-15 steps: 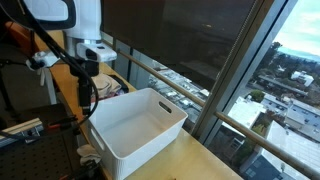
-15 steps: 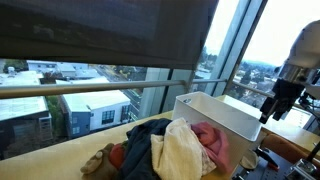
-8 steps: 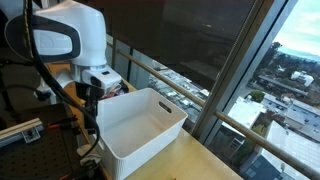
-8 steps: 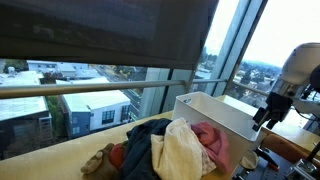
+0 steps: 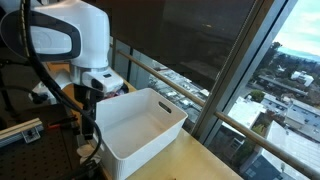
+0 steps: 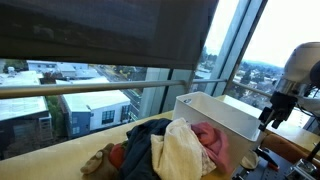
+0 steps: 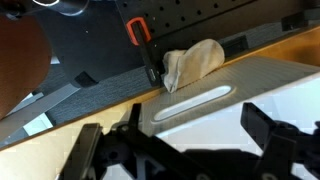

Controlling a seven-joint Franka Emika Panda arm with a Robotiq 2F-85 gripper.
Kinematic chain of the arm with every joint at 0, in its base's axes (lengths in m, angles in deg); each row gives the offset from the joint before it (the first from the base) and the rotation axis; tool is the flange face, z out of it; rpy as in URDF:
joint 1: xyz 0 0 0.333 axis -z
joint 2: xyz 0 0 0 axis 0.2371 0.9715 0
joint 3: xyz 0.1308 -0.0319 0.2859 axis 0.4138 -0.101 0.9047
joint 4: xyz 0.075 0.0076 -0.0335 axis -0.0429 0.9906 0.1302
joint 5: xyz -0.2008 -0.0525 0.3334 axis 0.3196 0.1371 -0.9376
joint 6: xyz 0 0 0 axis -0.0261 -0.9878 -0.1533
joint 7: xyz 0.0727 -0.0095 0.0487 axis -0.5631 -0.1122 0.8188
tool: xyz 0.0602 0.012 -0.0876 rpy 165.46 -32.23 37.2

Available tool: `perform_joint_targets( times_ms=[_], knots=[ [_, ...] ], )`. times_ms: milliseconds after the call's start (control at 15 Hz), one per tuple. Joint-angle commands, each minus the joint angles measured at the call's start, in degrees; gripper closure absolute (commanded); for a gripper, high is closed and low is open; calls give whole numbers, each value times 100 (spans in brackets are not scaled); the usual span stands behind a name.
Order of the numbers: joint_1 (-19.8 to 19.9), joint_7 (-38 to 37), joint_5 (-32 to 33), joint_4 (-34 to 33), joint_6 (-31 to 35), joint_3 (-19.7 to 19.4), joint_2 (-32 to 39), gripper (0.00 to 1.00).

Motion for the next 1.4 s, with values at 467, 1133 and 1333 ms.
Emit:
perform_joint_targets(
  times_ms=[467,1133,1333],
  knots=[
    [-95,510,-116,33,-166,-198,221,0],
    [-482,1164,-694,47,660,-143,1128,0],
    [-563,1449,-993,29,767,-129,1239,0]
  ],
)
